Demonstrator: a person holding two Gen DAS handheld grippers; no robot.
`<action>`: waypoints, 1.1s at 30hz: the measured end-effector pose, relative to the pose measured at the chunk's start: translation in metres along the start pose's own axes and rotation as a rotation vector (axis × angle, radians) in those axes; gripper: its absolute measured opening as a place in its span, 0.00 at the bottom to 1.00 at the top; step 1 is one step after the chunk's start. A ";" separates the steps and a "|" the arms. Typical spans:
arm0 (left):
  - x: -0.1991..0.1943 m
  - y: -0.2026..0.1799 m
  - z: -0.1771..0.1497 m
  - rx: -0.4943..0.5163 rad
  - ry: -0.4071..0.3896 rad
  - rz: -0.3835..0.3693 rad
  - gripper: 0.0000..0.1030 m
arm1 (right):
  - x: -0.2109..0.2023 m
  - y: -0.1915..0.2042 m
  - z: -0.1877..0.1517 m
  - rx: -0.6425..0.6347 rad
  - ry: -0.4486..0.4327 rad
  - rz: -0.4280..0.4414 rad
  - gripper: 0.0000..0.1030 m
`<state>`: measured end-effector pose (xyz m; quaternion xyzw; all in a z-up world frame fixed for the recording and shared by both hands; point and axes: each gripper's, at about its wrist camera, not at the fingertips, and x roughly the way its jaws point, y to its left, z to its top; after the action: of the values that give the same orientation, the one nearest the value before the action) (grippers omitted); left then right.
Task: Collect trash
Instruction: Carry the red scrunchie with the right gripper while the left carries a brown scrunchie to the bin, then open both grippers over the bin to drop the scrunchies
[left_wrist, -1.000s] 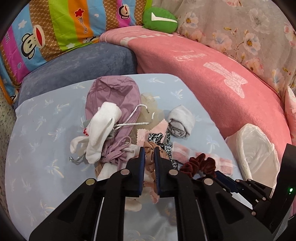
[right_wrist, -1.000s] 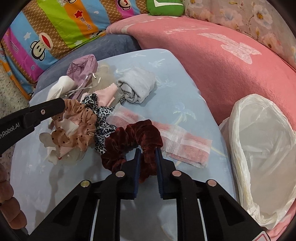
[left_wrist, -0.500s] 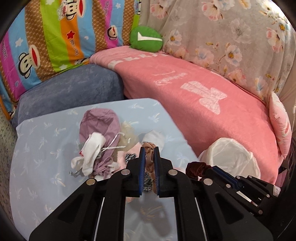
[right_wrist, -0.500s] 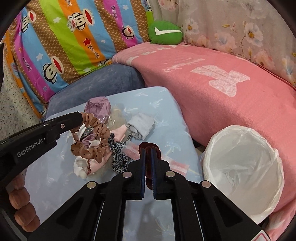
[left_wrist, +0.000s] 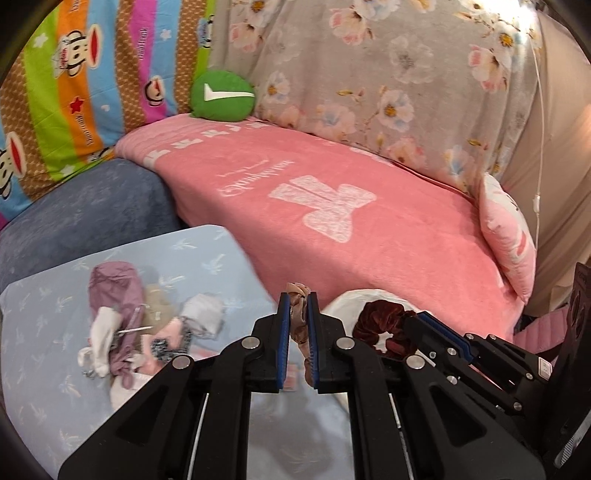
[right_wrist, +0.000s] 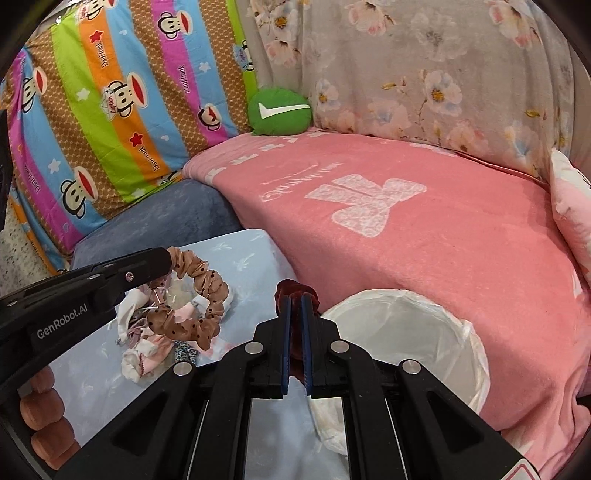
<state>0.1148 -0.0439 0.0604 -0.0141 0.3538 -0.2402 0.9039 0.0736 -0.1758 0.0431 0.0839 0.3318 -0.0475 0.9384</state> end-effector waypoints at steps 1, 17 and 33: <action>0.003 -0.007 0.000 0.008 0.004 -0.010 0.09 | 0.000 -0.007 0.000 0.011 0.001 -0.008 0.05; 0.042 -0.083 -0.004 0.098 0.095 -0.132 0.55 | 0.009 -0.087 -0.024 0.129 0.028 -0.128 0.10; 0.042 -0.073 -0.014 0.087 0.077 -0.025 0.66 | 0.004 -0.078 -0.038 0.139 0.037 -0.121 0.45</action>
<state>0.1012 -0.1248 0.0372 0.0298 0.3771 -0.2671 0.8863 0.0416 -0.2456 0.0016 0.1296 0.3496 -0.1253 0.9194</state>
